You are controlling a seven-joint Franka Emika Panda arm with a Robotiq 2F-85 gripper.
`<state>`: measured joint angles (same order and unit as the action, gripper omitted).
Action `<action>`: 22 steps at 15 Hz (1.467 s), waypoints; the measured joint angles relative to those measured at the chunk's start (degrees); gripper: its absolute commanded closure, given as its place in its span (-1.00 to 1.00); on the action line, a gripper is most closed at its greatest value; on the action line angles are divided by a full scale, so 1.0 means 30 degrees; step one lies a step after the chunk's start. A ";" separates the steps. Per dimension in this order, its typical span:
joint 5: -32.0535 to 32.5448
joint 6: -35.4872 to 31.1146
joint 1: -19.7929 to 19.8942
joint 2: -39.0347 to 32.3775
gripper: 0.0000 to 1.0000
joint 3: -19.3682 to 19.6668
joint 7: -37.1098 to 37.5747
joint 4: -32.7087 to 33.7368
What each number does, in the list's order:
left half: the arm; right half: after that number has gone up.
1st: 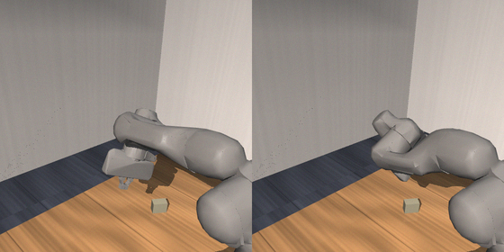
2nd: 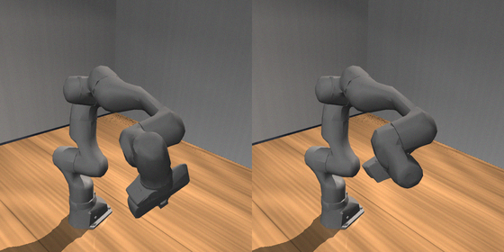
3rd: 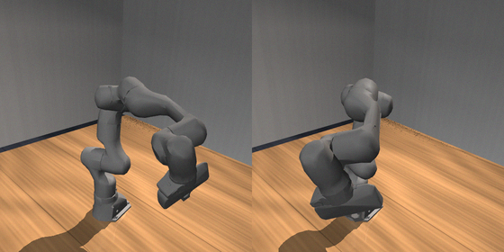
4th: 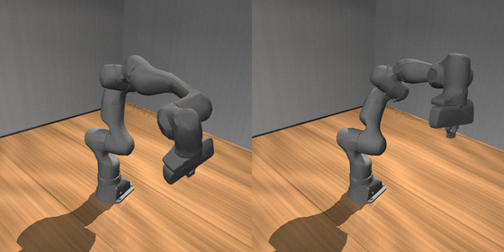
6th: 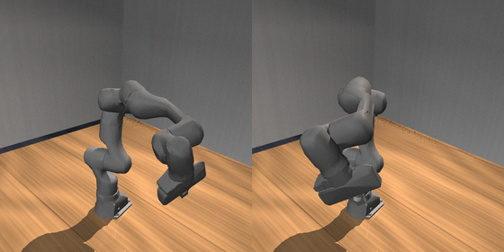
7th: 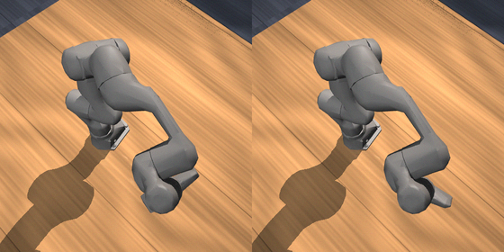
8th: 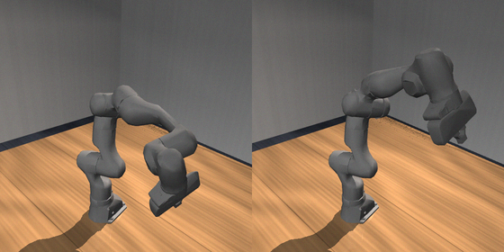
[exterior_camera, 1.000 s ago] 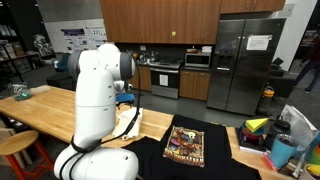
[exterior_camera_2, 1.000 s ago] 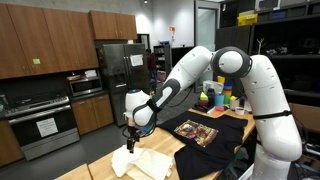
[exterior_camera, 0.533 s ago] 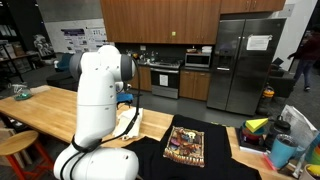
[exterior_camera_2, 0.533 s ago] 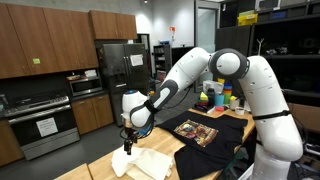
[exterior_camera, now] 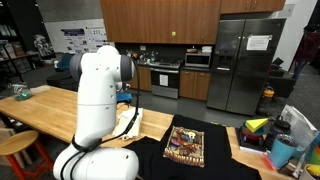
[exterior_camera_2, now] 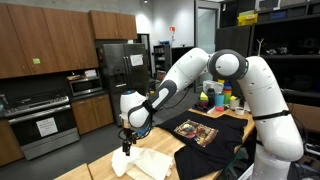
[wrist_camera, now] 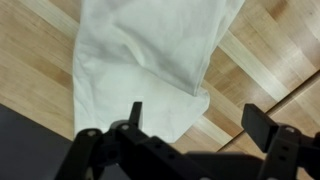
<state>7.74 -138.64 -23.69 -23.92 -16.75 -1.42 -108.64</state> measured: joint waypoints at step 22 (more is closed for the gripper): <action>0.1642 0.3043 -0.1697 -0.3397 -1.00 0.1187 0.3640 0.4823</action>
<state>12.67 -129.51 -28.78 -34.11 -13.19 9.50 -94.17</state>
